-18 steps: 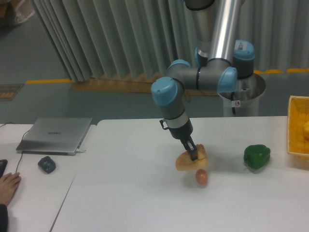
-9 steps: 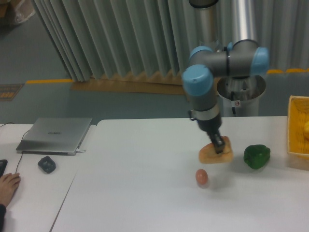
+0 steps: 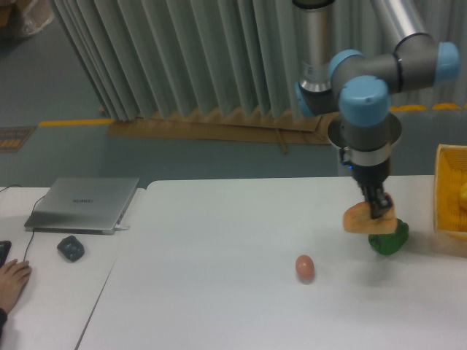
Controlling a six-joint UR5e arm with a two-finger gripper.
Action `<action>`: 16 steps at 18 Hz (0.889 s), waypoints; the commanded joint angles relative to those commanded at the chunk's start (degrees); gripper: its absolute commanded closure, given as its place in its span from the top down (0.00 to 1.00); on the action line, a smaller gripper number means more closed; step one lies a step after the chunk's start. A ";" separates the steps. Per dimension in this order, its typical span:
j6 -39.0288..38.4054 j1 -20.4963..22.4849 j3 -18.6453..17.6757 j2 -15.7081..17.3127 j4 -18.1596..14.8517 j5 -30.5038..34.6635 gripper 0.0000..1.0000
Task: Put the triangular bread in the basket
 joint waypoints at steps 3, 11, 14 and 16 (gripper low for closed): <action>5.01 3.16 0.00 0.35 -0.79 0.00 0.38; 23.20 15.29 -0.18 0.88 -1.67 0.26 0.38; 29.27 19.34 0.00 0.79 -1.58 0.44 0.38; 31.99 21.18 0.00 0.62 -1.15 0.44 0.39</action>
